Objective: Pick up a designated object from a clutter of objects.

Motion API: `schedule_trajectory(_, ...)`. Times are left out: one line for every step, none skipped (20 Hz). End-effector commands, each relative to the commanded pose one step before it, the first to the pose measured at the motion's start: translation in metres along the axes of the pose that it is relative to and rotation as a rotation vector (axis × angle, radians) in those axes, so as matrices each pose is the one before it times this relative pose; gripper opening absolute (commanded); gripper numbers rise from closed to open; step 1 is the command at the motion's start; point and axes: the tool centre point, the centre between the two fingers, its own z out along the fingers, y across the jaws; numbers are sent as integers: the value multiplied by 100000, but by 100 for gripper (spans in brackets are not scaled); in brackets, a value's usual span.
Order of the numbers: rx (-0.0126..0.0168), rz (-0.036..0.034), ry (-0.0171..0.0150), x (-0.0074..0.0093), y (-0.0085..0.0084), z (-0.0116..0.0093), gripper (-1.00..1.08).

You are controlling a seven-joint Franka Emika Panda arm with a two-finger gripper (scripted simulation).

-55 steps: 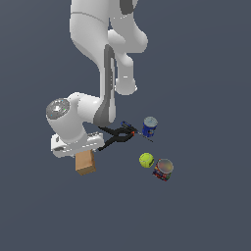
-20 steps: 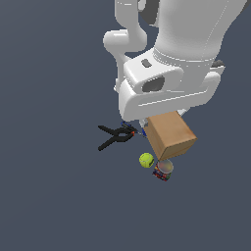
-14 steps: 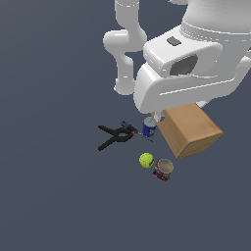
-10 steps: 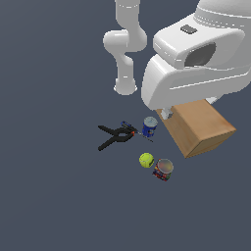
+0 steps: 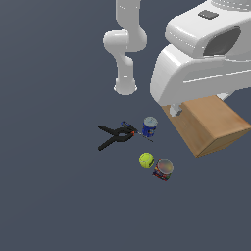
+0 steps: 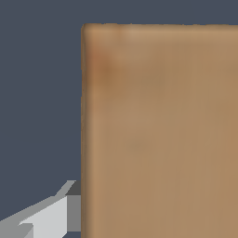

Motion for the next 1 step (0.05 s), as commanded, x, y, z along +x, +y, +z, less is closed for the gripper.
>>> schedule_trajectory(-116, 54, 1050, 68, -6, -653, -100)
